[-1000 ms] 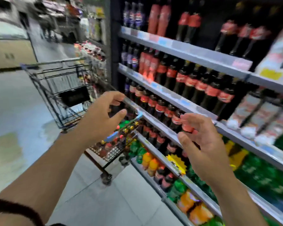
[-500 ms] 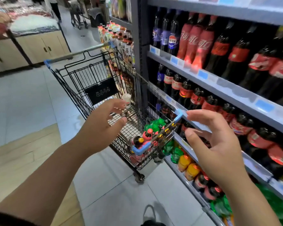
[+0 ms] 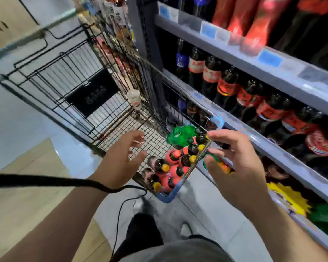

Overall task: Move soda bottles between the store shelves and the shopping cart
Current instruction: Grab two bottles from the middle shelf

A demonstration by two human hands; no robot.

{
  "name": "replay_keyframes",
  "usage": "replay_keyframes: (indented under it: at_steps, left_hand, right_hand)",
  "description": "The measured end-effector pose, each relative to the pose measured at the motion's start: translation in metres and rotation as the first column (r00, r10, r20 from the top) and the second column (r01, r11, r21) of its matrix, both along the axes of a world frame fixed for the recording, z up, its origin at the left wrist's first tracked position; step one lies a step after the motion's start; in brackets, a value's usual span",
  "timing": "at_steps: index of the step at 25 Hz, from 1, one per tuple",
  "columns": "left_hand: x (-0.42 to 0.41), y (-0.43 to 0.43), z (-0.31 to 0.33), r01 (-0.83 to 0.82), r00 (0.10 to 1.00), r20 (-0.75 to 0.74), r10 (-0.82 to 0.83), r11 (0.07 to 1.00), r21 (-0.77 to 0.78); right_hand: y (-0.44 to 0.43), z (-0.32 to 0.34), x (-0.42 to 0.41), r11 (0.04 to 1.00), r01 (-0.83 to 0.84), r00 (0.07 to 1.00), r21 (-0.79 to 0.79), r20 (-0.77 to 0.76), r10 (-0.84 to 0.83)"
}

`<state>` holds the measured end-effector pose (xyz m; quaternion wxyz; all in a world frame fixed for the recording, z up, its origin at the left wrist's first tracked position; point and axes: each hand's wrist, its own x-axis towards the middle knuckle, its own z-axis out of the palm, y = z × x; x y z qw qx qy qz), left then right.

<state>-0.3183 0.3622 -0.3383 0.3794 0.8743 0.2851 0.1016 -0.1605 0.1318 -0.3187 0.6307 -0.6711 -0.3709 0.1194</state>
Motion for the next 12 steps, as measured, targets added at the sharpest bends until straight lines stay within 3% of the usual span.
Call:
replay_keyframes:
  at_steps: [3,7,12]
  left_hand:
    - [0.029,0.031,-0.029,0.123,0.992,-0.031,-0.124,0.992,-0.042]
    - [0.063,0.081,-0.070,0.266,0.951,-0.137,-0.277,0.960,-0.093]
    - [0.109,0.133,-0.120,0.430,0.858,-0.239,-0.455,0.890,-0.151]
  right_hand:
    - [0.023,-0.034,-0.001,0.997,0.077,0.997,-0.001,0.016,-0.077]
    - [0.063,-0.080,-0.012,0.958,0.260,0.963,-0.119,-0.040,-0.267]
    - [0.122,-0.120,-0.015,0.822,0.535,0.826,-0.197,-0.084,-0.558]
